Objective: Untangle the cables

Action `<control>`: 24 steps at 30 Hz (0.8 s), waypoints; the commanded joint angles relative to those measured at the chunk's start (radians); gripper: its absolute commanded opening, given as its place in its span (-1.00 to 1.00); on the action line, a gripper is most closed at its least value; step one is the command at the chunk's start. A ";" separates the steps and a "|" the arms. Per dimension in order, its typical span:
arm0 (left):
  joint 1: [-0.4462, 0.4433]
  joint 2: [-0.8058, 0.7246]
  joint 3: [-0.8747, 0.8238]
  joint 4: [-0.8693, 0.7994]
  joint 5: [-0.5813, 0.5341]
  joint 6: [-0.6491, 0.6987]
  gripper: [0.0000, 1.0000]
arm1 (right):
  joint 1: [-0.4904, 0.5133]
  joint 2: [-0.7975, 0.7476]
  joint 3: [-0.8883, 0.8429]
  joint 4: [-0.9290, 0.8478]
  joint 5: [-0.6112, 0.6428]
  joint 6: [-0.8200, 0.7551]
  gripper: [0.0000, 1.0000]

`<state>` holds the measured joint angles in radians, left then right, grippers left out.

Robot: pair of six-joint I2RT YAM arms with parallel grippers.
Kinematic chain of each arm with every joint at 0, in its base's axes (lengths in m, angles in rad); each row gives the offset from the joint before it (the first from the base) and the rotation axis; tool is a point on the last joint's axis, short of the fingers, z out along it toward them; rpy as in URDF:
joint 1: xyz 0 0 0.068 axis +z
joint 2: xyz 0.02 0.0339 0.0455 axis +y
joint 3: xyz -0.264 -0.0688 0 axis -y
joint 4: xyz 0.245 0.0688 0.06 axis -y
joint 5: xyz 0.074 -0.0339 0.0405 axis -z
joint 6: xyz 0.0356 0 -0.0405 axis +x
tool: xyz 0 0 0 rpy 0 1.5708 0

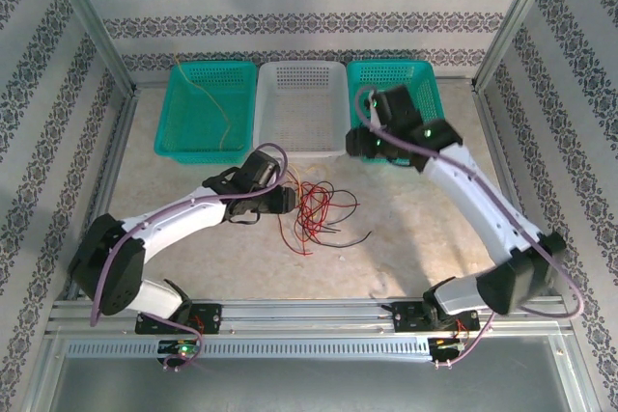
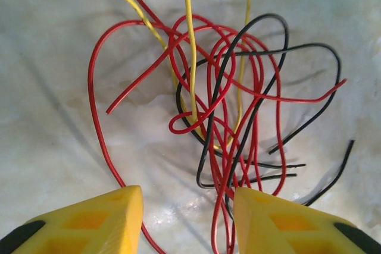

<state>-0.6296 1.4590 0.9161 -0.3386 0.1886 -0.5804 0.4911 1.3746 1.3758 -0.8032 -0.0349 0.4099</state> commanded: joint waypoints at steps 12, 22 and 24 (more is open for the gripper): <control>-0.051 0.137 0.112 -0.103 0.113 0.125 -0.26 | 0.151 -0.026 -0.390 0.267 -0.046 0.332 0.03; -0.071 0.225 0.114 -0.133 0.123 0.106 -0.43 | 0.133 0.011 -0.336 0.295 -0.086 0.351 0.03; -0.073 0.257 0.126 -0.138 0.118 0.100 -0.46 | 0.133 0.008 -0.334 0.294 -0.086 0.353 0.03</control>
<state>-0.6930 1.6787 1.0161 -0.4282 0.3069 -0.4816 0.6304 1.3834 1.0122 -0.5247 -0.1070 0.7410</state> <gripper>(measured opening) 0.273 0.517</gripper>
